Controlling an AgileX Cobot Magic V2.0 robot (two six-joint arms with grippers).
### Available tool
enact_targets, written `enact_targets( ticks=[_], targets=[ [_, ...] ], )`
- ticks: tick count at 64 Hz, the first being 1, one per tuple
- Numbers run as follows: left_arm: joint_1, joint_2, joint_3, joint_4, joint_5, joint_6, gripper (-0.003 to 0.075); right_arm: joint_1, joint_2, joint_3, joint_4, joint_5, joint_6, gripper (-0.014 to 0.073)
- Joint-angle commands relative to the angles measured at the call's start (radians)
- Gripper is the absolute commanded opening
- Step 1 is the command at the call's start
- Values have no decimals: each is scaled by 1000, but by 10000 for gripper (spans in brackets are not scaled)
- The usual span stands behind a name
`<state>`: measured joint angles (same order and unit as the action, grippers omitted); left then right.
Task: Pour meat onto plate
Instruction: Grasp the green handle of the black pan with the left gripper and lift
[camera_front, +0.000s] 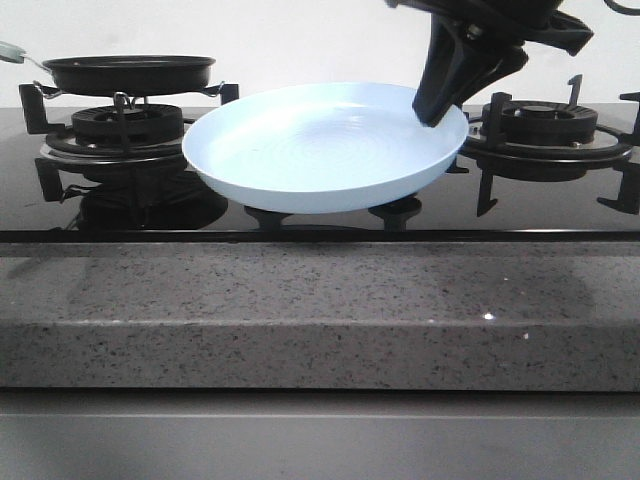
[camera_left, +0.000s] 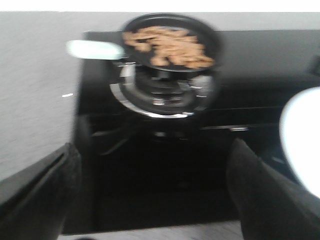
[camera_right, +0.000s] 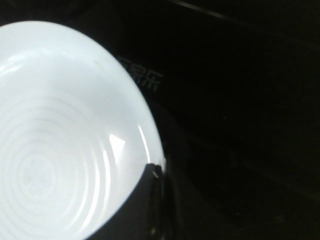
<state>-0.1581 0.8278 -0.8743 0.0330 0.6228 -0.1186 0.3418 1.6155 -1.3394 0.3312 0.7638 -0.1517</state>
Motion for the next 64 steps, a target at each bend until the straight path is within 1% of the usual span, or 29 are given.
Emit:
enact_targets(
  ticks=[1,4,9,12,15,20,22,27,33,43,58,64],
  targets=[
    [92,93,-89,-10,-42,-14,587,-2,-49,-24,21,-49,-10,-67],
    [146,142,-117,-39,-42,-7,587,-2,-49,-24,21,-49,-10,-67],
    [226,237,-159,-160,-42,88,587,-2,-49,-24,21,-49,-10,-67],
    [263,281,-183,-266,-42,169,587,-2,-49,-24,21,-49,-10,-67],
    [307,330,-204,-424,-40,261,587,-2,-49,-24,21,-49,-10,-67],
    [355,416,-242,-632,-19,404,587,-2,-49,-24,21,-49,-10,-67],
    [366,440,-254,-689,-10,449,587,-2,-49,-24,21,-49,-10,-67],
    [384,501,-282,-812,-8,510,587,-2,-49,-24,21,-49,-10,-67],
    [389,566,-320,-922,-4,559,587,-2,-49,-24,21,-49,-10,-67],
    [389,669,-374,-1074,-5,595,587,-2,-49,-24,21,-49,-10,-67],
    [389,802,-456,-1209,14,601,587,-2,-49,-24,21,-49,-10,-67],
    [387,845,-472,-1290,29,640,587,-2,-49,-24,21,-49,-10,-67]
  ],
)
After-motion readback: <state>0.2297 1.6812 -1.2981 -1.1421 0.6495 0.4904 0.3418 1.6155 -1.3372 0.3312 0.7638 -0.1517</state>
